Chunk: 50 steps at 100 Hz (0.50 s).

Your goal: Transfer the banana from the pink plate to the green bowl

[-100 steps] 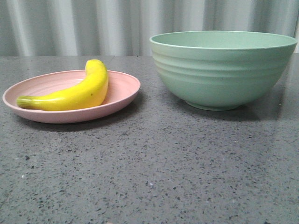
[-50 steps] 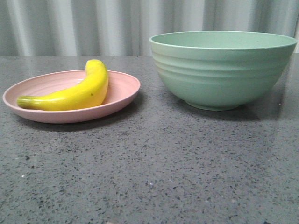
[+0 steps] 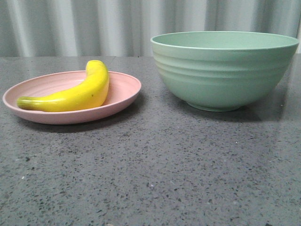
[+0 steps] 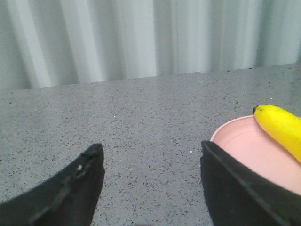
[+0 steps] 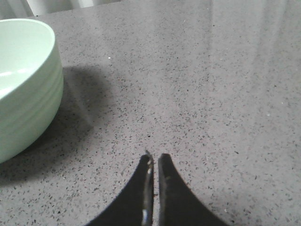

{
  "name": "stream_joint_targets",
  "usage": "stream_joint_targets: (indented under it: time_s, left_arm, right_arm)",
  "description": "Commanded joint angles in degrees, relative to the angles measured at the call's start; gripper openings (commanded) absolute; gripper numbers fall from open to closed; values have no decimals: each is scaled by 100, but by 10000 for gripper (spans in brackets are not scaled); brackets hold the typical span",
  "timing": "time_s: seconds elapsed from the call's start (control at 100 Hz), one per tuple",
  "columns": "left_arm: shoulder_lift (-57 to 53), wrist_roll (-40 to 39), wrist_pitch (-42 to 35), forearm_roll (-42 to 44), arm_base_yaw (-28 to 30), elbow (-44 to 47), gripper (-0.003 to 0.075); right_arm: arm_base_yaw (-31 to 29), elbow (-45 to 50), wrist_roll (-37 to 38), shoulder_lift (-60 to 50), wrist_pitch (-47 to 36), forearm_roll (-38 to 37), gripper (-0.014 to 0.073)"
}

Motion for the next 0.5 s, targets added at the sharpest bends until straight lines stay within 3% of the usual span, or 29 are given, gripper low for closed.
stream_joint_targets:
  time_s: [0.0,0.21,0.49]
  left_arm:
    - [113,-14,-401,-71,-41,-280,440]
    - [625,-14,409,-172,-394,-1069,440]
    - [1918,-14,1625,-322,-1415,-2350,440]
  right_arm:
    - [-24,-203,-4,79,-519,20,-69]
    - [-24,-203,-4,79,-581,20,-69]
    - [-24,-203,-4,79,-585,20,-69]
